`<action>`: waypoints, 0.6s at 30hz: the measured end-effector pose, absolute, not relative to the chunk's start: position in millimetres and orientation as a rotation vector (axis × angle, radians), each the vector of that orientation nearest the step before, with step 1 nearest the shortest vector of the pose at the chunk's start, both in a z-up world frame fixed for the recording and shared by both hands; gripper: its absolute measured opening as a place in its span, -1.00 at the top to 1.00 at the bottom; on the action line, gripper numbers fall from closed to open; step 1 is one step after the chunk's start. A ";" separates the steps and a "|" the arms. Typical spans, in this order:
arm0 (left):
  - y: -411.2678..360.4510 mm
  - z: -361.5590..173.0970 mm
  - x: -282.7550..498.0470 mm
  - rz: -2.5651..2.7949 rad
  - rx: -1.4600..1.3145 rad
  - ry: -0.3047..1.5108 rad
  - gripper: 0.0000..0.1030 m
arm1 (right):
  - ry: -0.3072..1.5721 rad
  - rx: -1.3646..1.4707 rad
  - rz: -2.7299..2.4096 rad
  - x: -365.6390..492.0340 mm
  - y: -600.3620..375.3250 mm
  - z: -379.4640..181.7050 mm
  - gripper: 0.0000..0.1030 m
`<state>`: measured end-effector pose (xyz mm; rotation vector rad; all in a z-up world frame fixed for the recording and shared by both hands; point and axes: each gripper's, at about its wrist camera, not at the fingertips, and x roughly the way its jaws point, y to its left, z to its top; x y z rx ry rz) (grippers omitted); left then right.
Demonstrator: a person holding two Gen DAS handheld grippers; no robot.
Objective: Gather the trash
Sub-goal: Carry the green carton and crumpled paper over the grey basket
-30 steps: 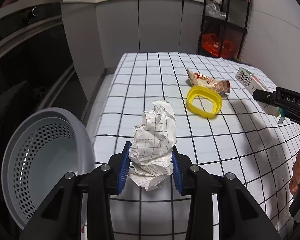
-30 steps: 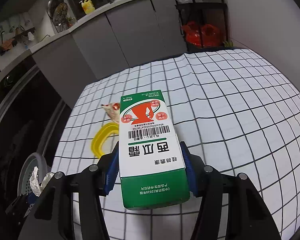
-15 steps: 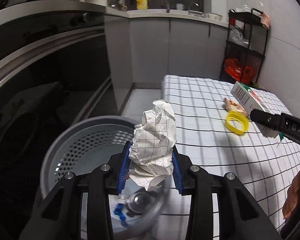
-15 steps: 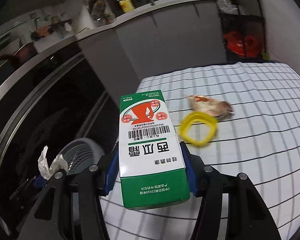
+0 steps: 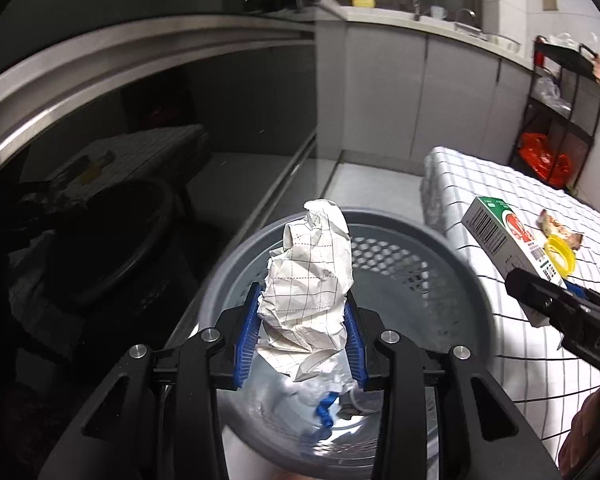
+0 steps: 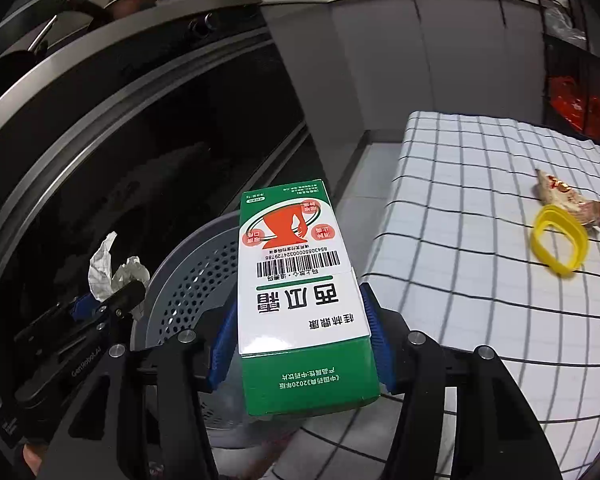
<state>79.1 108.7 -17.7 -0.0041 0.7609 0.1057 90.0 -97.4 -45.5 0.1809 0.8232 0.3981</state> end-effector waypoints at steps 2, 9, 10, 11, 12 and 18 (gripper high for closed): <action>114.3 -19.2 81.5 0.118 -0.013 0.773 0.27 | 0.843 0.173 0.417 92.3 -86.5 -49.6 -0.06; 119.0 -29.2 84.0 0.129 -0.009 0.814 0.25 | 0.881 0.156 0.440 99.9 -71.3 -60.6 -0.06; 118.2 -30.0 84.5 0.127 -0.007 0.818 0.25 | 0.889 0.157 0.440 101.3 -70.0 -62.5 -0.06; 117.7 -30.9 85.4 0.126 -0.005 0.821 0.24 | 0.894 0.158 0.440 103.2 -69.5 -63.7 -0.06; 117.6 -32.0 85.3 0.125 -0.003 0.823 0.24 | 0.899 0.158 0.441 104.5 -68.9 -64.9 -0.06; 122.7 -33.6 86.2 0.124 -0.016 0.833 0.21 | 0.906 0.149 0.434 106.3 -67.1 -69.7 -0.06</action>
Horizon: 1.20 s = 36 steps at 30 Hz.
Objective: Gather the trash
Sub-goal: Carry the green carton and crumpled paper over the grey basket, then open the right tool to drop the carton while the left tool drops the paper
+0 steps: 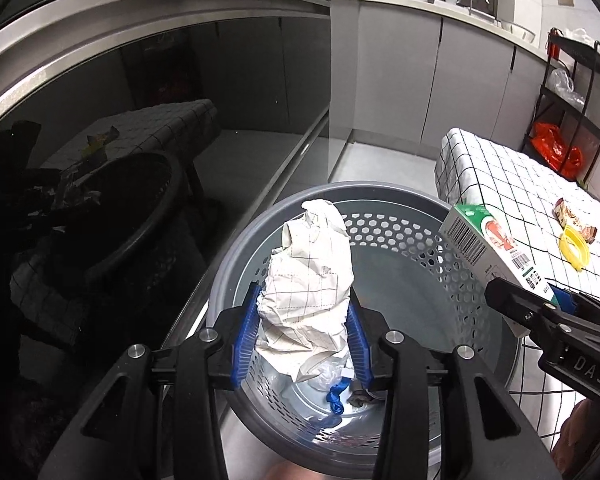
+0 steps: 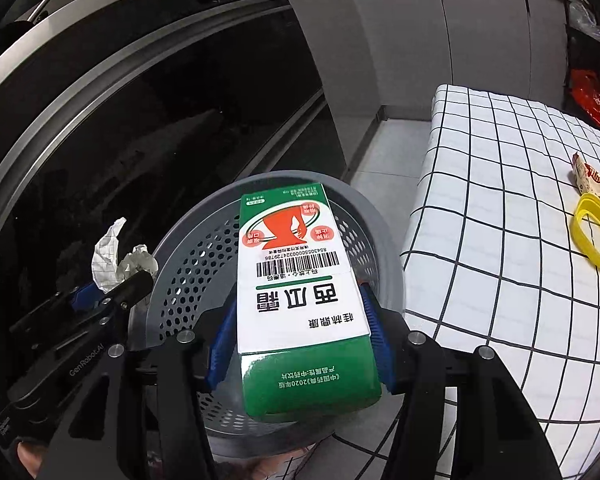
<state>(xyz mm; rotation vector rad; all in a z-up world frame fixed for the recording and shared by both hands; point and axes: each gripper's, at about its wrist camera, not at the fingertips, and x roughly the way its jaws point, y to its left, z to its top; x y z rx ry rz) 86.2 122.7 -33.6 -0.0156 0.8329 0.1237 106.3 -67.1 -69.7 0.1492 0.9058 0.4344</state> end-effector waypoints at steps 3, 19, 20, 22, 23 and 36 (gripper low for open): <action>123.7 -34.2 86.3 0.122 -0.016 0.834 0.21 | 0.907 0.154 0.439 111.2 -66.3 -70.7 -0.06; 121.6 -32.7 85.4 0.128 -0.024 0.823 -0.33 | 0.877 0.175 0.428 103.1 -72.9 -64.9 -0.21; 122.0 -32.3 85.1 0.129 -0.025 0.821 -0.36 | 0.877 0.176 0.425 103.2 -72.6 -65.0 -0.23; 122.0 -31.4 84.8 0.129 -0.026 0.818 -0.39 | 0.876 0.178 0.422 103.5 -73.3 -65.0 -0.24; 122.1 -31.3 84.8 0.129 -0.026 0.816 -0.40 | 0.876 0.179 0.422 102.6 -73.4 -64.9 -0.24; 114.2 -29.7 85.4 0.116 -0.028 0.805 -0.51 | 0.861 0.182 0.388 101.7 -86.4 -62.4 -0.34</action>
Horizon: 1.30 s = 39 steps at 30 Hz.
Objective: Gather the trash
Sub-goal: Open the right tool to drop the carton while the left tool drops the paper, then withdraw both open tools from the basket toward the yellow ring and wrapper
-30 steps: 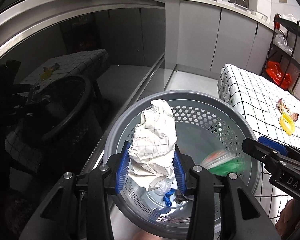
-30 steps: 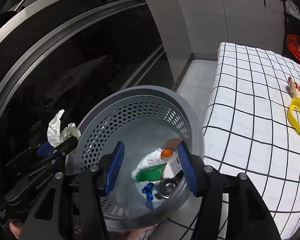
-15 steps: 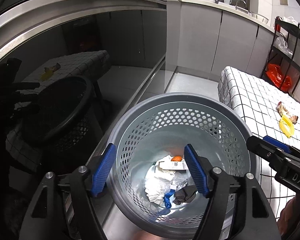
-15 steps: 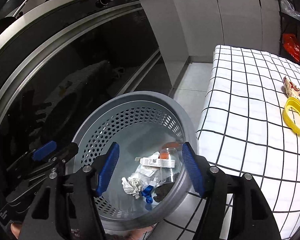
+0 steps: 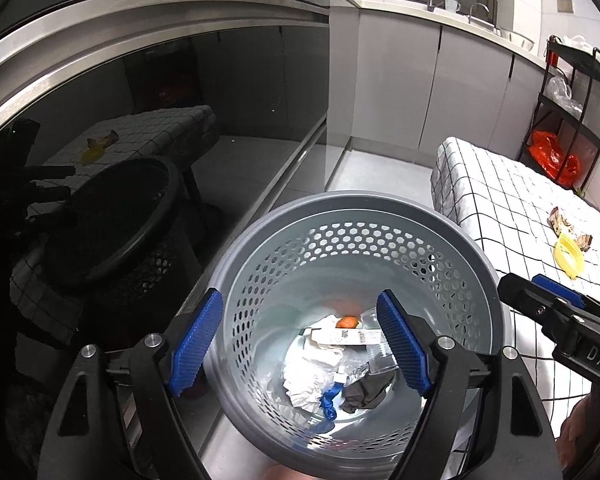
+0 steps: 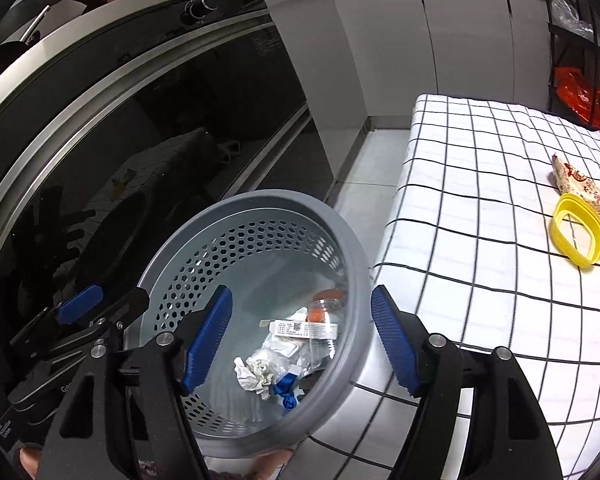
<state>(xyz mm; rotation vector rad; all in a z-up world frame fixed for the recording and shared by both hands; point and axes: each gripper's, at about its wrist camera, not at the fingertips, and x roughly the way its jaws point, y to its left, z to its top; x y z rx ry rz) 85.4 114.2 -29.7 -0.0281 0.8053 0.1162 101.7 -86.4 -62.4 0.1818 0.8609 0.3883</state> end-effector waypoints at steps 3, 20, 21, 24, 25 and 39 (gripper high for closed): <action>109.1 -29.2 85.6 0.108 -0.025 0.801 -0.52 | 0.857 0.188 0.368 100.3 -95.3 -62.2 -0.37; 64.7 -25.9 89.4 0.026 -0.015 0.783 -0.57 | 0.827 0.200 0.269 89.6 -155.7 -59.4 -0.37; 60.2 -25.6 89.4 0.016 -0.015 0.782 -0.57 | 0.826 0.202 0.262 89.8 -159.9 -59.5 -0.37; 47.7 -25.5 90.0 -0.006 -0.013 0.780 -0.60 | 0.823 0.203 0.238 89.0 -174.5 -61.0 -0.37; 42.9 -25.8 90.2 -0.016 -0.011 0.780 -0.61 | 0.823 0.202 0.229 89.1 -179.7 -61.8 -0.37; -19.6 -33.2 93.6 -0.138 0.004 0.795 -0.61 | 0.827 0.199 0.063 95.7 -263.2 -72.2 -0.37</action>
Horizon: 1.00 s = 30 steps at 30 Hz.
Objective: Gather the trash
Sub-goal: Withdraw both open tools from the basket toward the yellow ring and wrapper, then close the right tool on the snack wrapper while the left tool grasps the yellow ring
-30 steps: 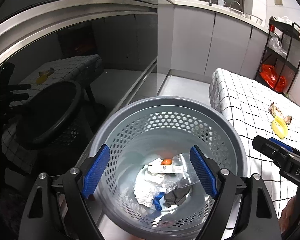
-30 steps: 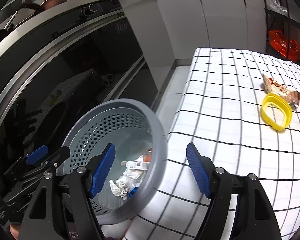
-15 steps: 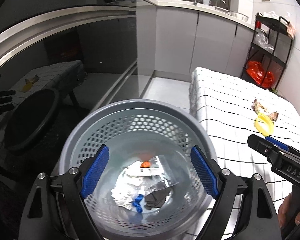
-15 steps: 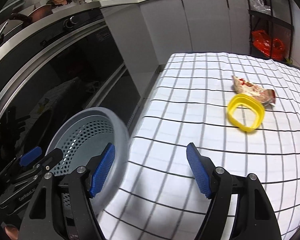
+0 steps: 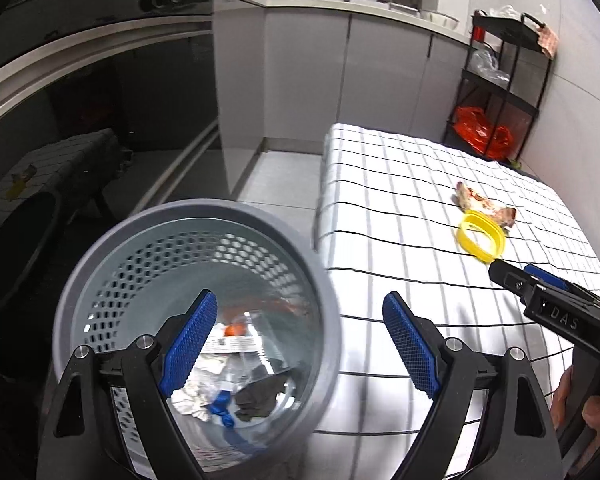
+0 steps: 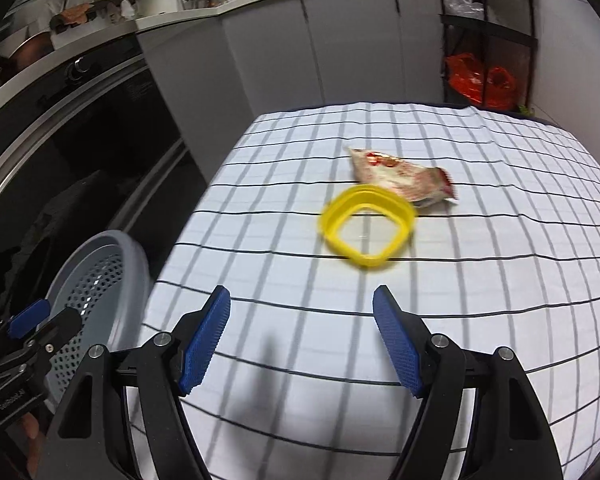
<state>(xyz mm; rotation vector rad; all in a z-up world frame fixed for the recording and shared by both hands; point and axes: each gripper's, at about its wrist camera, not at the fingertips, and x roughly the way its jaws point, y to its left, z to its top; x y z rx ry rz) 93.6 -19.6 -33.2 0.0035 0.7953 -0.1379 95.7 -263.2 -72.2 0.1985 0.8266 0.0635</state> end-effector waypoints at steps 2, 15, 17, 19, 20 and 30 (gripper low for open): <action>-30.0 -34.8 94.3 -0.157 0.013 0.798 -0.61 | 0.830 0.216 0.036 95.5 -278.3 -74.3 -0.37; -72.4 -49.3 104.2 -0.215 0.044 0.843 -0.64 | 0.815 0.275 -0.078 108.5 -345.8 -78.9 -0.37; -82.8 -53.2 110.8 -0.226 0.053 0.864 -0.64 | 0.811 0.290 -0.074 115.5 -351.9 -77.6 -0.37; -88.6 -54.0 115.5 -0.226 0.058 0.866 -0.64 | 0.805 0.302 -0.072 124.8 -357.2 -76.1 -0.37; -91.6 -53.6 117.6 -0.226 0.061 0.864 -0.64 | 0.804 0.307 -0.069 128.7 -359.1 -76.2 -0.37; -116.0 -50.2 135.4 -0.223 0.092 0.835 -0.64 | 0.836 0.366 -0.070 177.8 -381.6 -90.3 -0.37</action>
